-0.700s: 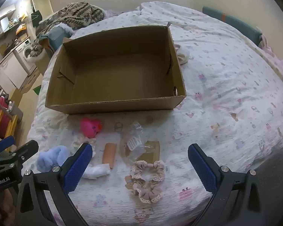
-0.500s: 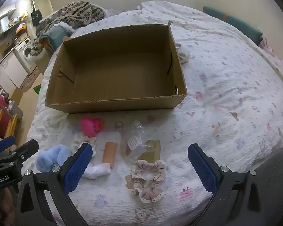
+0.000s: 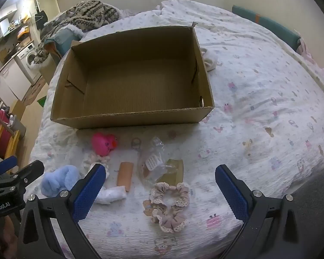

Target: Organize soft objects

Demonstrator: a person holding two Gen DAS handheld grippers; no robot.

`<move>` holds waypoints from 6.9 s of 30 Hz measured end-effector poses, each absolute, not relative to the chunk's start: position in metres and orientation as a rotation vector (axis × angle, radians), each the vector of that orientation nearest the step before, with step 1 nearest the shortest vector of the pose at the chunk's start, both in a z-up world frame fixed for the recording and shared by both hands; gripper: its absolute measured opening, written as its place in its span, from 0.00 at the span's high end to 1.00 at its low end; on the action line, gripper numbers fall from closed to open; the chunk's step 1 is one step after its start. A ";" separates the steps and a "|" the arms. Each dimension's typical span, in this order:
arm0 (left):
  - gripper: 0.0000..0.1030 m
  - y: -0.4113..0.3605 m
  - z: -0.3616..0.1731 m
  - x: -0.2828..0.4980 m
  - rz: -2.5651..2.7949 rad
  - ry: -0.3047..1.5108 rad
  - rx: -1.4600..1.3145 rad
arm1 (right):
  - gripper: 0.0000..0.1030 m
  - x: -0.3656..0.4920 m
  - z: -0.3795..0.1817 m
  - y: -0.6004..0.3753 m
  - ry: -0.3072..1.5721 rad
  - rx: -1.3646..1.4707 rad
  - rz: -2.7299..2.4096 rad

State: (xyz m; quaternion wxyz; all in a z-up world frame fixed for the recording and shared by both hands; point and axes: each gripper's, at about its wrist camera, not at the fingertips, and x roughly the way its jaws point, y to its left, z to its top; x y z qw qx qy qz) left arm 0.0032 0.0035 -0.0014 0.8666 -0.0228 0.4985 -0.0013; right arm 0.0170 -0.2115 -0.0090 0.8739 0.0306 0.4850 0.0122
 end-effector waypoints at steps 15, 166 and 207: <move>0.00 0.001 -0.003 0.002 -0.003 1.048 -0.043 | 0.00 0.018 -0.009 -0.213 1.032 0.068 0.026; 0.86 -0.035 -0.020 0.152 -0.086 1.000 0.007 | 0.81 0.155 -0.024 -0.215 1.012 0.165 0.288; 0.33 -0.029 0.013 0.130 -0.058 0.907 0.005 | 0.00 0.145 0.000 -0.227 0.915 0.241 0.270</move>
